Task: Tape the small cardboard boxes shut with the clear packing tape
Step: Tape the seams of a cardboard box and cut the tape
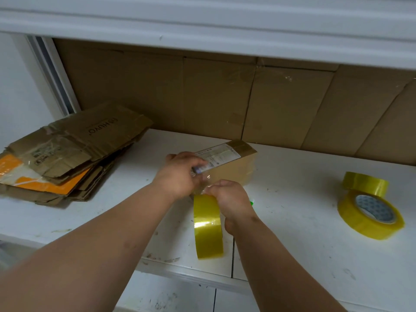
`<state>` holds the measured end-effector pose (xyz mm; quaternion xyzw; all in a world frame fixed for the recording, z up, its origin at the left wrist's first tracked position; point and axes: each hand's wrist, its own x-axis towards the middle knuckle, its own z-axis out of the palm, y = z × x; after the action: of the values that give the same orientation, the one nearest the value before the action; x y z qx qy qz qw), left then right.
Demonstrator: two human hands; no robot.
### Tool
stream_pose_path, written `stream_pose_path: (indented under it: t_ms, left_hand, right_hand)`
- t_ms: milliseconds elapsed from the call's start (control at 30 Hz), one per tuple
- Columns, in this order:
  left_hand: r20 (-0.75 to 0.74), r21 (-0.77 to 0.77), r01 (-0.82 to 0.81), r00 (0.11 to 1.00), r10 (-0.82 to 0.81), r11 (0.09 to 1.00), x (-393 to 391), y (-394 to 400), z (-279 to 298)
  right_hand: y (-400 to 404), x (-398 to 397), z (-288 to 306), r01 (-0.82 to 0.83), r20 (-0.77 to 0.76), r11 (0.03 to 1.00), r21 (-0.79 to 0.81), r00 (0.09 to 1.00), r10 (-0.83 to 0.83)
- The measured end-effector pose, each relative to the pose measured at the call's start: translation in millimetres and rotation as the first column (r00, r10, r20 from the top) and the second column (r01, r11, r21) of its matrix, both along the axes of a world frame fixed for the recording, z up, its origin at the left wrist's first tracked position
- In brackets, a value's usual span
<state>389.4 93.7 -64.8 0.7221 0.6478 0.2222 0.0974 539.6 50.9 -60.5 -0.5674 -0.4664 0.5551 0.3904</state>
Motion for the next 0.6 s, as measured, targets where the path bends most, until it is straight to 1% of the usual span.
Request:
stream_pose_path:
  t_ms: [67,167,233,300,400,467,533,600]
  left_hand:
    - [0.01,0.057,-0.019,1.0,0.018,0.998,-2.4,1.2,0.6]
    - [-0.055,0.09,-0.024,0.998,0.029,0.996,-2.8,1.2,3.3]
    - [-0.111,0.1,0.017,0.994,-0.006,0.995,-2.0,-2.7,1.9]
    - [-0.162,0.123,0.069,0.986,-0.048,0.99,-2.4,-5.6,-1.3]
    - [-0.241,0.184,0.168,0.963,-0.121,0.969,-15.6,-4.0,-2.4]
    - [-0.22,0.241,0.17,0.968,-0.117,0.956,-36.4,-1.3,-3.6]
    - [-0.146,0.26,0.108,0.987,-0.072,0.96,-58.2,-1.9,-3.9]
    - [-0.076,0.248,0.023,0.997,-0.004,0.968,-72.3,-3.6,-3.1]
  right_hand:
    - [-0.3,4.0,-2.0,0.014,-0.021,1.0,-0.003,1.0,-0.014]
    - [-0.1,11.6,-7.3,0.035,-0.112,0.999,-0.014,0.993,-0.036]
    - [1.2,18.8,-9.3,0.034,-0.174,0.999,-0.016,0.984,-0.036]
    - [3.9,27.5,-8.8,0.027,-0.182,0.999,0.019,0.983,-0.023]
    - [7.8,41.6,-3.6,0.01,-0.146,0.994,0.107,0.989,0.006]
    - [11.3,51.2,-0.6,0.003,-0.145,0.99,0.139,0.989,0.018]
    - [13.5,58.0,2.8,-0.01,-0.17,0.99,0.138,0.985,0.034]
    - [15.2,61.9,4.2,-0.026,-0.155,0.988,0.149,0.987,0.05]
